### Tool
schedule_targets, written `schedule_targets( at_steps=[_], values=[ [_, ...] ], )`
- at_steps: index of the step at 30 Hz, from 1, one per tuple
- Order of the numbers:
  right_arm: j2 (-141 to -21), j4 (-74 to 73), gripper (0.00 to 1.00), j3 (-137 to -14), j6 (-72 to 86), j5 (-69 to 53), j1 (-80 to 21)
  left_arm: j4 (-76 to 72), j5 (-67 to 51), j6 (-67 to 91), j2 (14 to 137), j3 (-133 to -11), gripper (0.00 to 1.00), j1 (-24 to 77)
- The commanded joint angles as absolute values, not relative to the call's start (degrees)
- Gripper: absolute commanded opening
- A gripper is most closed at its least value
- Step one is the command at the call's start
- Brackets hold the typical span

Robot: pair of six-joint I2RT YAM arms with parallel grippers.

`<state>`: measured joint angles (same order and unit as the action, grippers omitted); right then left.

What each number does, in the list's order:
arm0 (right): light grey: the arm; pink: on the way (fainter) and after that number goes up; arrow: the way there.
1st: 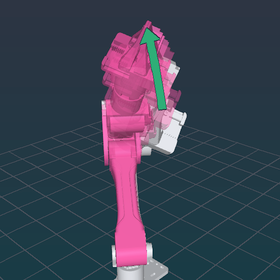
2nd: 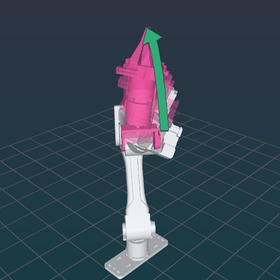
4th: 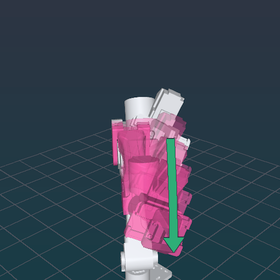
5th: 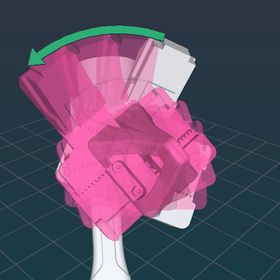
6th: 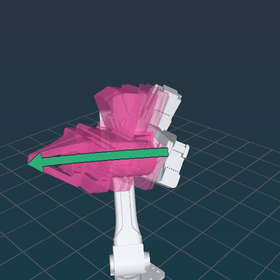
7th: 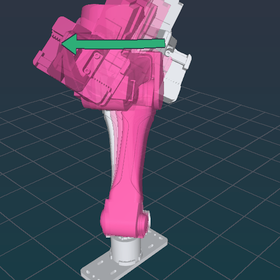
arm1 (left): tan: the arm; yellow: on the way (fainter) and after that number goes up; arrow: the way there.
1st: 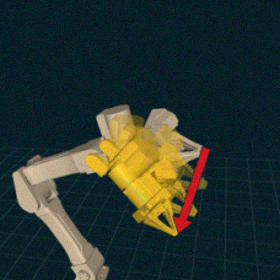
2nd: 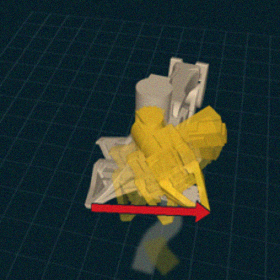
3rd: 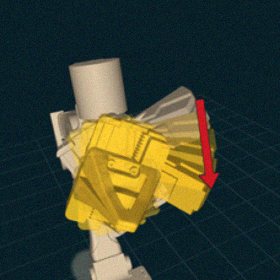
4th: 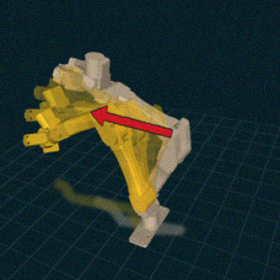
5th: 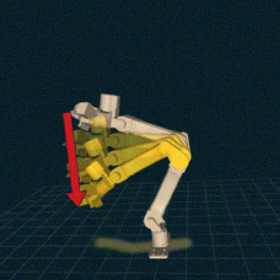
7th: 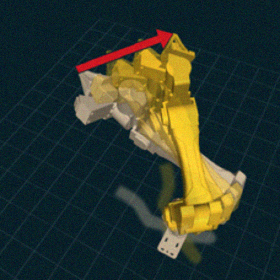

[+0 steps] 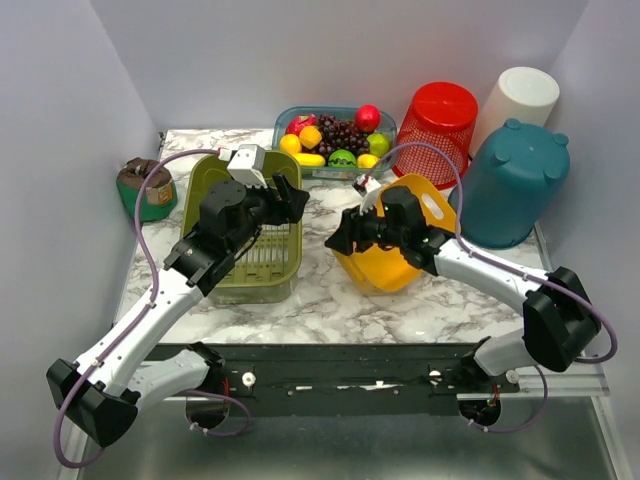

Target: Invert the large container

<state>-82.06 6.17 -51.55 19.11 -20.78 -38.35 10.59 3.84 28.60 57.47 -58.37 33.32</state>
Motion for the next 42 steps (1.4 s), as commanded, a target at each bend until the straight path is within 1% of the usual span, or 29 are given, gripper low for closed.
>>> schedule_targets(
  at_steps=[1, 3, 5, 7, 8, 9, 10, 11, 12, 13, 15, 17, 19, 21, 24, 26, 30, 34, 37, 38, 42],
  values=[
    [-82.18, -5.08, 0.62, -59.75, 15.65, -16.00, -38.85, 10.55, 2.81, 29.00, 57.66, -59.41, 0.75, 32.96],
    [-80.86, -7.55, 0.65, -61.95, 15.29, -13.03, -38.85, 10.81, 2.72, 28.92, 57.74, -59.59, 0.75, 32.96],
    [-79.98, -10.61, 0.71, -63.80, 14.24, -11.44, -38.85, 10.90, 2.90, 28.92, 57.74, -59.85, 0.75, 32.96],
    [-78.58, -13.44, 0.71, -65.83, 14.06, -8.01, -38.93, 10.90, 2.81, 28.57, 57.66, -59.94, 0.75, 32.96],
    [-77.44, -13.80, 0.72, -65.13, 15.11, -6.26, -38.85, 10.99, 2.73, 28.56, 57.66, -60.12, 0.75, 33.05],
    [-73.43, -13.80, 0.73, -64.17, 18.77, -0.32, -38.76, 11.16, 2.64, 28.04, 57.66, -60.20, 0.75, 33.05],
    [-71.39, -13.97, 0.78, -61.11, 19.94, 3.65, -38.50, 11.25, 1.77, 27.69, 57.92, -60.47, 0.75, 33.05],
    [-68.76, -14.67, 0.79, -59.43, 21.34, 6.48, -38.06, 11.77, 1.32, 27.16, 58.27, -60.64, 0.75, 32.96],
    [-64.55, -15.90, 0.79, -57.50, 26.32, 11.90, -36.06, 11.78, 0.80, 26.64, 58.53, -60.82, 0.76, 33.05],
    [-62.25, -17.04, 0.77, -55.83, 29.33, 12.47, -34.12, 11.78, -1.47, 25.59, 58.80, -61.08, 0.78, 32.96],
    [-58.38, -19.33, 0.76, -49.24, 37.74, 10.83, -27.64, 12.04, -2.72, 24.53, 60.81, -61.70, 0.78, 33.57],
    [-52.93, -19.51, 0.77, -42.93, 41.29, 9.32, -24.71, 13.17, -3.42, 22.07, 63.96, -63.36, 0.78, 34.36],
    [-49.68, -20.91, 0.77, -40.53, 46.13, 11.07, -23.12, 14.23, -2.99, 20.66, 66.17, -65.38, 0.78, 36.29],
    [-48.87, -25.04, 0.77, -38.51, 52.08, 12.21, -21.63, 14.68, -0.46, 18.90, 68.20, -66.18, 0.78, 38.05],
    [-48.78, -25.40, 0.75, -34.91, 56.50, 11.78, -20.92, 15.21, 1.05, 18.19, 70.13, -67.24, 0.78, 40.08],
    [-49.39, -22.69, 0.75, -33.41, 56.77, 11.78, -20.92, 14.33, 0.62, 18.63, 70.66, -66.97, 0.78, 40.25],
    [-54.21, -21.80, 0.72, -33.48, 57.30, 13.79, -20.57, 13.89, 0.09, 19.60, 70.84, -66.36, 0.78, 40.43],
    [-57.56, -18.46, 0.62, -34.10, 55.38, 13.71, -20.48, 13.62, 0.00, 20.13, 70.58, -65.83, 0.78, 40.34],
    [-60.63, -16.61, 0.51, -35.24, 53.53, 13.80, -20.39, 13.62, 0.00, 20.21, 70.66, -65.66, 0.78, 40.43],
    [-61.25, -16.52, 0.38, -36.03, 53.09, 13.80, -20.39, 13.62, 0.00, 20.39, 70.49, -65.57, 0.78, 40.43],
    [-61.44, -15.73, 0.12, -37.26, 50.11, 15.02, -20.39, 13.54, 0.18, 20.48, 69.96, -64.95, 0.78, 40.34]
  ],
)
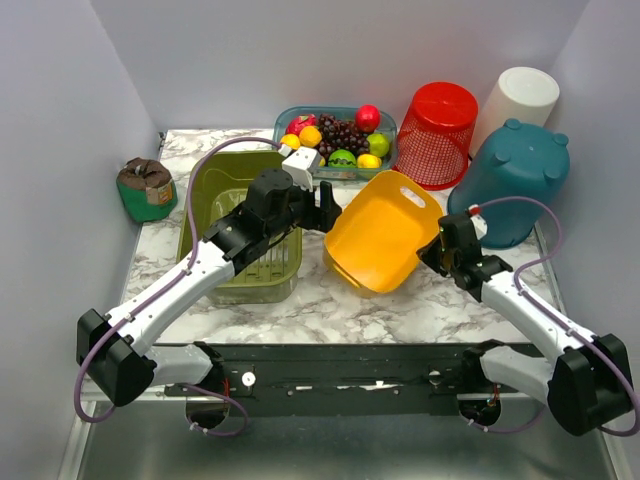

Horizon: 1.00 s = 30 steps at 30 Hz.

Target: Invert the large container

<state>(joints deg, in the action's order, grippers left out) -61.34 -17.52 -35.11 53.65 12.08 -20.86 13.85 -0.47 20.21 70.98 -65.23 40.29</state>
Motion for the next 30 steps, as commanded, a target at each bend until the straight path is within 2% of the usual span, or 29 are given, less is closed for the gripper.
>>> schedule_targets(
  at_steps=[1, 2, 10, 15, 21, 26, 27, 30],
  values=[
    [-61.00, -15.73, 0.07, -37.70, 49.31, 15.38, -20.39, 13.54, 0.18, 20.57, 69.87, -64.86, 0.78, 40.34],
    [-60.21, -15.82, 0.01, -38.31, 48.35, 15.73, -20.39, 13.45, 0.18, 20.48, 69.79, -64.78, 0.78, 40.34],
    [-57.22, -18.10, 0.01, -50.52, 28.85, 26.09, -20.65, 11.17, 1.58, 22.23, 68.21, -63.55, 0.78, 40.34],
    [-61.77, -23.09, 0.01, -60.27, 16.63, 35.05, -23.55, 8.09, -2.89, 23.46, 69.34, -64.24, 0.80, 40.43],
    [-69.43, -35.06, 0.01, -68.46, 15.20, 37.78, -25.48, 1.15, -11.92, 25.93, 75.40, -66.61, 0.80, 41.31],
    [-70.49, -38.57, 0.01, -70.75, 15.47, 50.44, -27.86, -4.98, -14.76, 28.12, 85.49, -68.82, 0.79, 43.24],
    [-70.75, -38.76, 0.01, -71.27, 14.34, 51.67, -28.30, -5.36, -14.68, 28.82, 86.56, -69.08, 0.75, 43.24],
    [-71.19, -38.49, 0.01, -73.38, 8.46, 57.20, -29.70, -7.12, -13.80, 31.19, 87.71, -68.91, 0.74, 43.33]
  ],
)
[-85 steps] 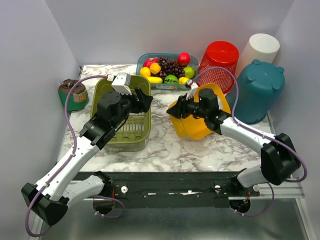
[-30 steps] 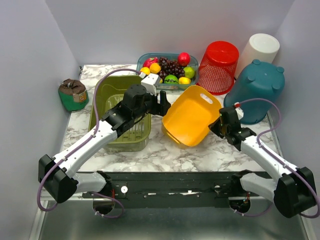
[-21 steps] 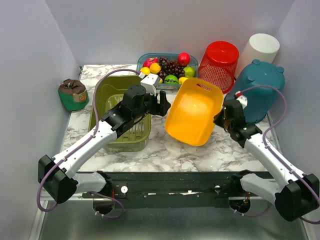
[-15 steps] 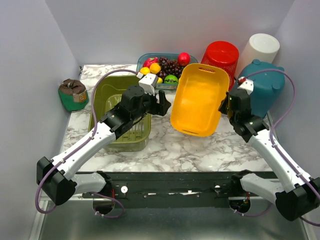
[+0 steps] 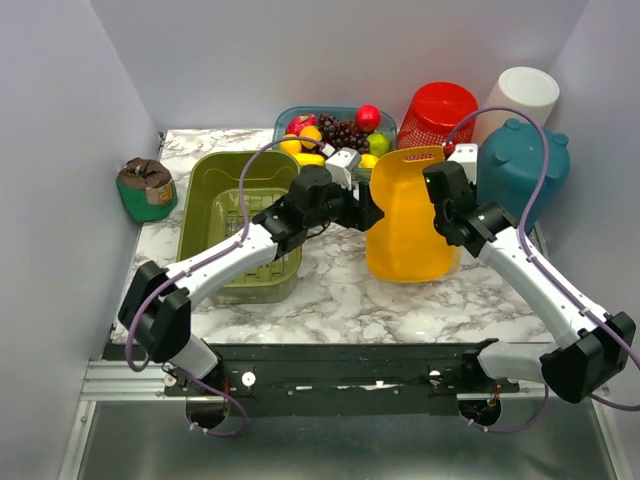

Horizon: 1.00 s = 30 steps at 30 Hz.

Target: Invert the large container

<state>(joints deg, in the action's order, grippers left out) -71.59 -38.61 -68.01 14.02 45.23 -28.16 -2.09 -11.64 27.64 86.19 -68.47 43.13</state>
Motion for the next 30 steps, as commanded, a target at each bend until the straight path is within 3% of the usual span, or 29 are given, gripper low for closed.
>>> schedule_targets(
  at_steps=[1, 7, 14, 24, 30],
  values=[
    [-71.37, -38.58, 0.01, -74.43, 6.70, 60.44, -30.32, -7.29, -13.71, 31.64, 87.63, -68.91, 0.74, 43.33],
    [-74.70, -32.44, 0.01, -76.47, -9.72, 68.19, -32.52, -5.98, -12.31, 32.17, 86.49, -68.64, 0.75, 43.33],
    [-78.74, -31.91, 0.01, -74.45, -13.97, 70.40, -35.15, -4.58, -9.50, 32.08, 81.05, -64.96, 0.75, 42.81],
    [-89.29, -35.67, 0.01, -76.55, -12.40, 70.57, -38.67, -4.13, -9.49, 32.78, 71.64, -59.15, 0.75, 36.57],
    [-98.34, -47.53, 0.01, -83.04, -2.57, 69.26, -40.34, -3.25, -9.67, 32.35, 67.59, -57.39, 0.76, 34.54]
  ],
)
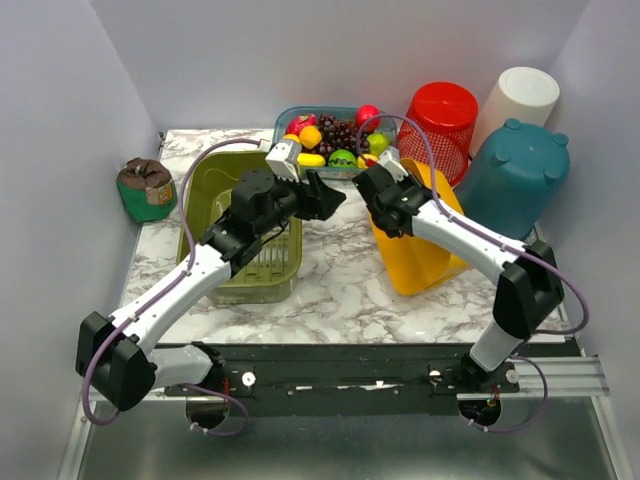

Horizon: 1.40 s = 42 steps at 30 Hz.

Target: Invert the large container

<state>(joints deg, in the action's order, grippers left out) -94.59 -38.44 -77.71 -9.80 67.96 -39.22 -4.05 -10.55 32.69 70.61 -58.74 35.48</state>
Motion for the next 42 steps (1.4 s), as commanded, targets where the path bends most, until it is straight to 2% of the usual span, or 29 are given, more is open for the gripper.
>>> schedule_targets(
  at_steps=[1, 5, 8, 9, 10, 11, 13, 14, 20, 26, 33, 39, 42],
  values=[
    [-99.13, -49.38, 0.02, -84.01, 0.32, 68.13, -40.52, -2.99, -9.84, 32.26, 67.41, -57.39, 0.76, 34.28],
    [-99.50, -51.60, 0.09, -85.17, 5.10, 62.85, -40.78, -2.11, -10.02, 31.99, 66.62, -57.13, 0.76, 33.58],
    [-98.35, -49.58, 0.09, -84.73, 4.49, 61.79, -41.48, -2.37, -10.02, 32.25, 66.18, -56.78, 0.76, 33.14],
    [-99.13, -50.18, 0.15, -85.16, 4.40, 61.44, -41.66, -2.29, -10.02, 32.34, 66.18, -56.95, 0.76, 32.96],
    [-99.84, -51.75, 0.33, -86.04, 6.40, 60.48, -42.01, -2.29, -9.93, 32.52, 66.27, -57.04, 0.76, 32.87],
    [-100.37, -53.42, 0.36, -87.44, 7.02, 59.69, -42.19, -2.29, -10.02, 32.52, 66.27, -57.22, 0.76, 32.78],
    [-100.55, -52.21, 0.34, -87.36, 7.12, 56.97, -42.80, -2.46, -10.02, 32.61, 66.44, -57.39, 0.76, 32.61],
    [-100.81, -52.21, 0.45, -88.06, 7.64, 56.26, -43.06, -2.29, -10.11, 32.61, 66.53, -57.39, 0.76, 32.52],
    [-100.91, -54.41, 0.47, -92.55, 12.04, 51.07, -45.61, -1.50, -9.49, 32.35, 65.74, -57.13, 0.76, 32.26],
    [-96.69, -52.92, 0.62, -93.17, 15.38, 38.35, -47.02, -0.27, -8.79, 32.34, 64.78, -57.30, 0.76, 31.73],
    [-85.71, -43.61, 0.75, -85.88, 17.58, 28.31, -47.11, 1.49, -6.68, 33.48, 62.85, -57.83, 0.77, 31.12],
    [-76.30, -39.03, 0.84, -79.91, 19.60, 28.04, -47.11, 1.23, -6.85, 35.07, 62.67, -59.15, 0.80, 31.11],
    [-70.94, -38.58, 0.88, -77.62, 22.14, 31.63, -46.41, 2.10, -8.00, 35.94, 64.15, -60.47, 0.80, 31.20]
  ],
)
